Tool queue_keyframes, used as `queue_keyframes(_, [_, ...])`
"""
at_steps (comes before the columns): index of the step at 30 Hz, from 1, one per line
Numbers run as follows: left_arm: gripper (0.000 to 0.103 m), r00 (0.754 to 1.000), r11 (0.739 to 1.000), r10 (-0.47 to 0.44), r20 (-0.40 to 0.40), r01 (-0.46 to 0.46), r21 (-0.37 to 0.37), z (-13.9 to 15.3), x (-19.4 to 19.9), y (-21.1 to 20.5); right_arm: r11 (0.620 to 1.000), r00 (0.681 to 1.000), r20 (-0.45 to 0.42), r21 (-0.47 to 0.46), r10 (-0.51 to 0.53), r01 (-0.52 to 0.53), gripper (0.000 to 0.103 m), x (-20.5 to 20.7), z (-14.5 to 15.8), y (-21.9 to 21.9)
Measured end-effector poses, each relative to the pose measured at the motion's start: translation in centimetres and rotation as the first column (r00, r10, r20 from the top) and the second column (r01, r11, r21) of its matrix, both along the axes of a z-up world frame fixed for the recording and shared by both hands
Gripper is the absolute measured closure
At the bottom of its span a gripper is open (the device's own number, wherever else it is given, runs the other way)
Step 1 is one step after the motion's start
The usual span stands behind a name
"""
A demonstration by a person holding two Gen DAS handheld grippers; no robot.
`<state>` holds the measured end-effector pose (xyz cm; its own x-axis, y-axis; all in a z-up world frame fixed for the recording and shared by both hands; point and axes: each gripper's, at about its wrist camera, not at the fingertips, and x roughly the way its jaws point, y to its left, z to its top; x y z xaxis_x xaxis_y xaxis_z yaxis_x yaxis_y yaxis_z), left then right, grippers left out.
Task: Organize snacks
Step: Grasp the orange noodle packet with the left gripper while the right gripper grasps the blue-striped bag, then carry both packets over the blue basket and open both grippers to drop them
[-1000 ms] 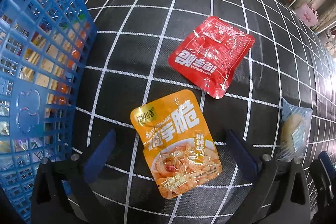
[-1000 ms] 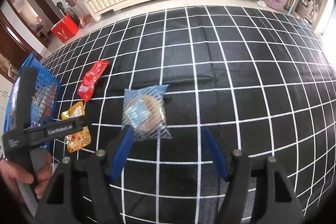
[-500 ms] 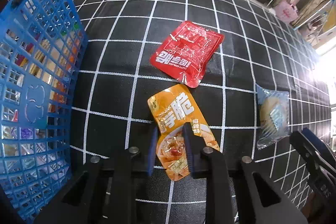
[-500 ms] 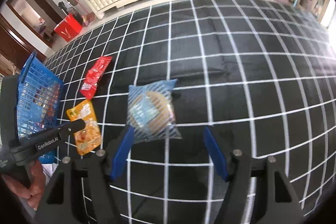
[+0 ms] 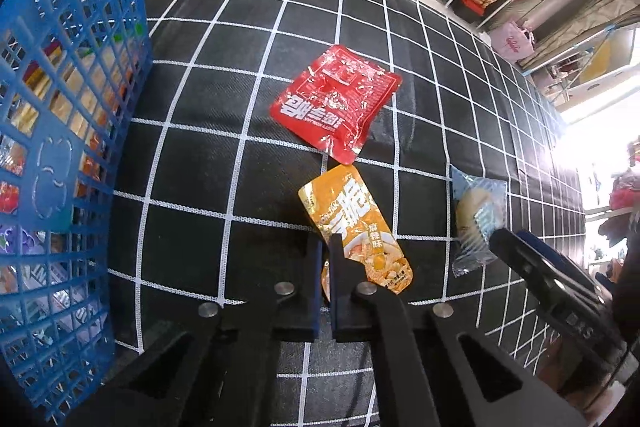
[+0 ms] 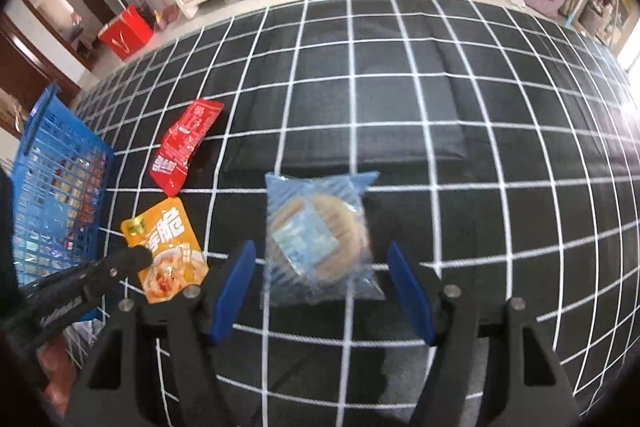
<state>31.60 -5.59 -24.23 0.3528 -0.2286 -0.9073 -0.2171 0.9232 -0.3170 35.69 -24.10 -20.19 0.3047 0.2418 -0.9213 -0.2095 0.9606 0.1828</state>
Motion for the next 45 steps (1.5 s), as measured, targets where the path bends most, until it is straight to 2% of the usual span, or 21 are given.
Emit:
queue_keyframes(2, [0.101, 1.000, 1.000, -0.006, 0.003, 0.006, -0.004, 0.3, -0.3, 0.4, 0.999, 1.000, -0.022, -0.052, -0.002, 0.000, 0.030, 0.4, -0.7, 1.0])
queue_keyframes(4, [0.101, 1.000, 1.000, -0.013, 0.007, 0.013, -0.003, 0.8, -0.8, 0.4, 0.998, 0.999, -0.038, -0.064, 0.003, -0.006, 0.030, 0.4, -1.2, 1.5])
queue_keyframes(5, [0.101, 1.000, 1.000, -0.023, 0.011, 0.023, 0.000, 1.0, -1.0, 0.4, 0.997, 1.000, -0.017, -0.075, 0.004, -0.005, 0.031, 0.2, -1.1, 1.7])
queue_keyframes(6, [0.101, 0.999, 1.000, -0.028, 0.016, 0.028, 0.005, 1.2, -0.7, 0.3, 0.997, 1.000, -0.011, -0.077, 0.006, -0.007, 0.042, 0.0, -1.1, 1.8])
queue_keyframes(8, [0.101, 0.998, 0.999, -0.047, 0.029, 0.047, 0.020, 1.6, -0.8, 0.0, 0.997, 1.000, 0.006, -0.074, 0.016, -0.016, 0.046, -0.6, -0.8, 1.7])
queue_keyframes(12, [0.101, 0.997, 0.997, -0.071, 0.030, 0.070, 0.036, 1.9, -0.8, -0.9, 0.998, 0.999, 0.022, -0.066, 0.022, -0.021, 0.046, -2.2, 0.5, 1.3])
queue_keyframes(18, [0.101, 0.990, 0.992, -0.118, 0.076, 0.114, 0.051, 3.6, -2.4, -3.0, 0.999, 0.997, 0.072, -0.033, 0.015, -0.013, 0.046, -5.6, 4.0, 0.1])
queue_keyframes(24, [0.101, 0.976, 0.985, -0.160, 0.149, 0.148, 0.091, 7.6, -5.3, -4.1, 1.000, 0.991, 0.135, 0.003, -0.009, 0.009, 0.046, -9.0, 8.4, -1.0])
queue_keyframes(31, [0.101, 0.954, 0.981, -0.182, 0.240, 0.159, 0.113, 12.6, -9.2, -3.6, 1.000, 0.976, 0.216, 0.023, 0.007, -0.012, 0.046, -11.5, 13.1, 1.2])
queue_keyframes(39, [0.101, 0.935, 0.983, -0.160, 0.317, 0.123, 0.134, 17.1, -12.9, 0.4, 0.996, 0.963, 0.261, 0.027, 0.073, -0.083, 0.046, -13.1, 14.9, 6.1])
queue_keyframes(45, [0.101, 0.930, 0.986, -0.118, 0.349, 0.069, 0.149, 18.8, -14.3, 5.0, 0.988, 0.951, 0.279, 0.039, 0.135, -0.152, 0.046, -13.7, 15.5, 10.6])
